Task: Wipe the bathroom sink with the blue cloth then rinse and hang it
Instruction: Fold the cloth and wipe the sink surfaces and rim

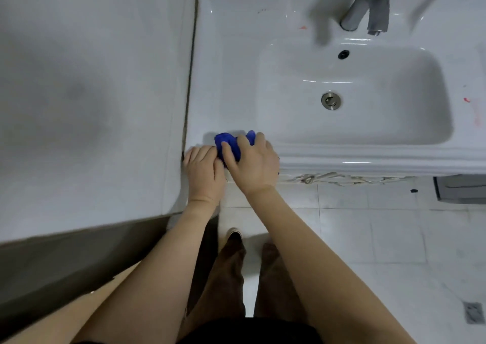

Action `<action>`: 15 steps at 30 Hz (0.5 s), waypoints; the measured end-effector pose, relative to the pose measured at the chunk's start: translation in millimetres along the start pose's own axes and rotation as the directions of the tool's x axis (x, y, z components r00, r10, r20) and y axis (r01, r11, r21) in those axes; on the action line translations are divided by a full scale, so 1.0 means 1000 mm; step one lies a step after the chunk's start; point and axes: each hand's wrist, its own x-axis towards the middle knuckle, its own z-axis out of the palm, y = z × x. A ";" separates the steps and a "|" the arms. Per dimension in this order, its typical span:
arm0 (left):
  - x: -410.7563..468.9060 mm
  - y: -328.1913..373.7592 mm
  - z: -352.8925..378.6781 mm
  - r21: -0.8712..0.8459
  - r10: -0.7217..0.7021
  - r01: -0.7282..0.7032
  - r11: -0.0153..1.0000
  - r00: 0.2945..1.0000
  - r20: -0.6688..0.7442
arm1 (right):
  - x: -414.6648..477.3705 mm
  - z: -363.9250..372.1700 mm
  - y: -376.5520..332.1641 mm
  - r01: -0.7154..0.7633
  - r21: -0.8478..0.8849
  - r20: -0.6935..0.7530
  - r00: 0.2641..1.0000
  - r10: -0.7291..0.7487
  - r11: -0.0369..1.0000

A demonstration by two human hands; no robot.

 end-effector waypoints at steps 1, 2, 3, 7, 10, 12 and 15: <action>-0.001 -0.004 -0.001 0.009 0.039 -0.039 0.999 0.999 0.015 | -0.002 -0.005 0.013 0.018 0.003 -0.009 1.000 -0.018 1.000; -0.002 -0.005 -0.001 0.007 0.052 -0.052 0.999 0.998 0.020 | -0.003 -0.013 0.032 0.024 -0.015 -0.011 1.000 -0.024 1.000; -0.003 -0.004 0.000 -0.007 0.039 -0.039 0.999 0.999 0.015 | -0.003 -0.022 0.055 -0.008 -0.043 -0.016 1.000 0.008 0.999; -0.003 0.001 0.006 -0.002 -0.033 0.033 0.999 0.999 0.011 | 0.010 -0.065 0.140 -0.295 -0.130 -0.067 0.955 0.288 0.947; -0.004 0.000 0.009 0.045 -0.042 0.041 0.998 0.999 0.024 | 0.012 -0.066 0.137 -0.369 -0.128 -0.091 0.929 0.359 0.921; -0.004 0.000 0.009 0.069 -0.037 0.035 0.997 0.999 0.028 | 0.010 -0.046 0.094 -0.297 -0.073 -0.078 0.953 0.291 0.952; -0.003 -0.003 0.007 0.094 0.002 -0.006 0.996 0.999 0.045 | 0.007 -0.019 0.031 -0.118 -0.027 0.007 0.993 0.118 0.993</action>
